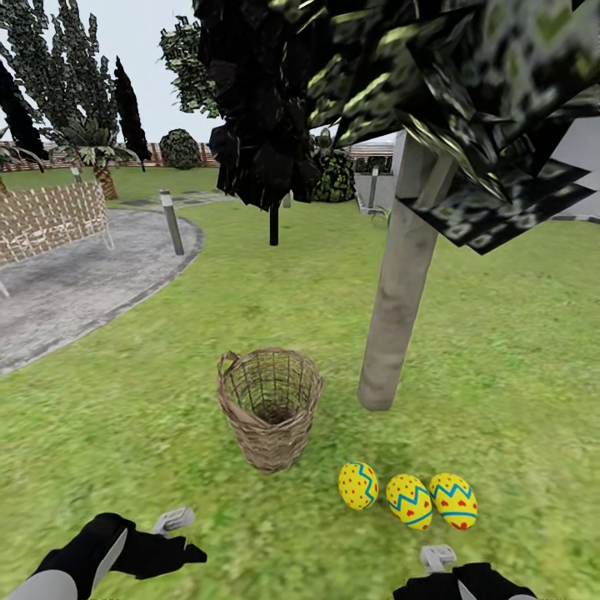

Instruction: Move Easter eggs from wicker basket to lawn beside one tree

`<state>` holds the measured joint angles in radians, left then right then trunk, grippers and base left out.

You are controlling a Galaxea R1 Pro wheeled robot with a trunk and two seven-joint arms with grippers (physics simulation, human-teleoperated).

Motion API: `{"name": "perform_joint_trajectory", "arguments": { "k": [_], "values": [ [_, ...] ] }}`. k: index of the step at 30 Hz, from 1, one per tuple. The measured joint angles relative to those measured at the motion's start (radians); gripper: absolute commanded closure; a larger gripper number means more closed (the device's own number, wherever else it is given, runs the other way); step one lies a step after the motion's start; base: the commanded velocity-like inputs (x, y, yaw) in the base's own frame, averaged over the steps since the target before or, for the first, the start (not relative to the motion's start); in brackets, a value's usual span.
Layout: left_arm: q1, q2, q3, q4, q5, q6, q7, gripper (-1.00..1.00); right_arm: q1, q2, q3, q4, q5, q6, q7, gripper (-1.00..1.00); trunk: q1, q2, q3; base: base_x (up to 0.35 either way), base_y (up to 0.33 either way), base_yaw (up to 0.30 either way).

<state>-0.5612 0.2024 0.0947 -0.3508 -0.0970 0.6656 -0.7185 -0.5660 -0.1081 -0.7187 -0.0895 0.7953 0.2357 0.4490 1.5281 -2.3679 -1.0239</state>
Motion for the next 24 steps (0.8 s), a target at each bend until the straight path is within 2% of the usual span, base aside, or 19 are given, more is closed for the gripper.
{"name": "perform_joint_trajectory", "arguments": {
  "k": [10, 15, 20, 24],
  "values": [
    [0.001, -0.004, -0.003, 0.009, 0.001, -0.003, 0.0, -1.0, 0.008, 0.0, 0.001, 0.002, 0.005, -0.002, -0.021, -1.0, -0.038, 0.07, 0.031, -0.309, 0.0, 0.0],
    [0.002, -0.007, -0.003, 0.05, 0.002, -0.007, -0.001, -1.0, 0.018, 0.0, 0.002, 0.002, 0.004, -0.004, -0.031, -1.0, -0.057, 0.105, 0.047, -0.341, 0.0, 0.0],
    [0.001, -0.014, -0.003, 0.091, 0.0, -0.078, 0.0, -1.0, 0.029, 0.001, 0.002, 0.013, 0.004, -0.08, -0.108, -1.0, -0.076, 0.14, 0.063, -0.341, 0.0, 0.0],
    [0.001, -0.024, -0.003, 0.111, 0.001, -0.097, 0.0, -1.0, 0.035, 0.001, 0.001, 0.066, 0.006, -0.133, -0.157, -1.0, -0.091, 0.168, 0.075, -0.318, 0.0, 0.0]
  ]
}}
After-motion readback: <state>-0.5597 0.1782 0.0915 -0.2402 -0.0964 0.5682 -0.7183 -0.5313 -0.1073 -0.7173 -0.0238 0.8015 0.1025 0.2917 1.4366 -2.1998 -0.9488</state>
